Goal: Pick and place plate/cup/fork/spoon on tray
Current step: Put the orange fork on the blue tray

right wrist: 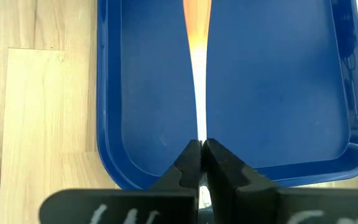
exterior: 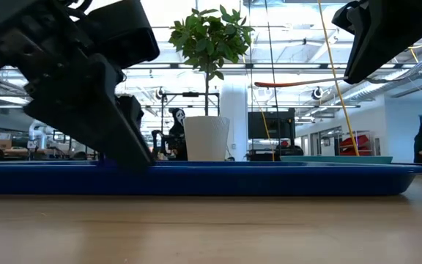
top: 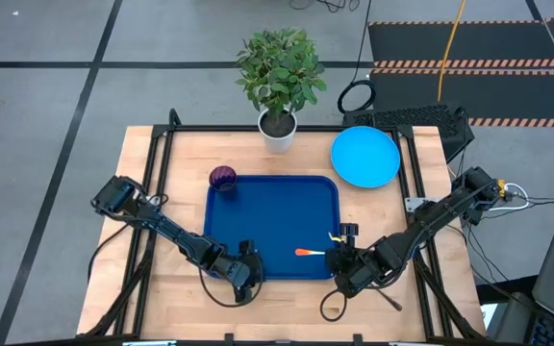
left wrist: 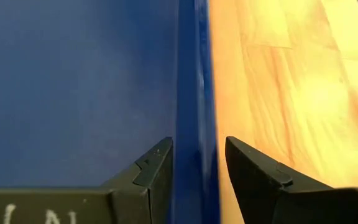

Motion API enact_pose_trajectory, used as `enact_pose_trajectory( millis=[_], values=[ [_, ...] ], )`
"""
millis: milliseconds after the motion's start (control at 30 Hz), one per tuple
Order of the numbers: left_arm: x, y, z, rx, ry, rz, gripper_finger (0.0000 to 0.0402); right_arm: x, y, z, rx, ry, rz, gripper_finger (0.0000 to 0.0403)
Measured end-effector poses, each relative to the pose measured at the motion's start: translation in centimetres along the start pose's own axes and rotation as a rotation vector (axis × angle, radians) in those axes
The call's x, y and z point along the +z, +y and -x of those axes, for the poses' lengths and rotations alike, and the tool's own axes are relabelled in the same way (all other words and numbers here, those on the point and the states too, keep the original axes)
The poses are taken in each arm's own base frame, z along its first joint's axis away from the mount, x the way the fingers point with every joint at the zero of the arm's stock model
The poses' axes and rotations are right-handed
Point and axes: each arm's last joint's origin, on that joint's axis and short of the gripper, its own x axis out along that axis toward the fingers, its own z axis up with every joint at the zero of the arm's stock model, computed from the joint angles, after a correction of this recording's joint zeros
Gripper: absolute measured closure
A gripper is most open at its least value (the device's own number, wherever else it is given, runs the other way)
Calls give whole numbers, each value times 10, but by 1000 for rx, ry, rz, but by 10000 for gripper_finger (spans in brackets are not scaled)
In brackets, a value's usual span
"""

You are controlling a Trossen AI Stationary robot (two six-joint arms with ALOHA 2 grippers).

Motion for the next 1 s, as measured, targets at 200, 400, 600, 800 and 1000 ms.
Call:
enact_pose_trajectory(
  millis=[200,400,600,800,1000],
  values=[
    [-2,-7,3,-37,10,-65,252,0,0,0,0,0,1,403],
    [1,-9,9,-46,7,-101,252,0,0,0,2,1,0,403],
    [2,-6,9,-39,6,-109,252,0,0,0,2,1,1,403],
    [19,-4,23,-49,-68,-147,252,1,-1,-1,-2,3,39,403],
    [46,-7,64,-14,-242,-261,252,13,-19,-12,47,22,235,403]
  ],
)
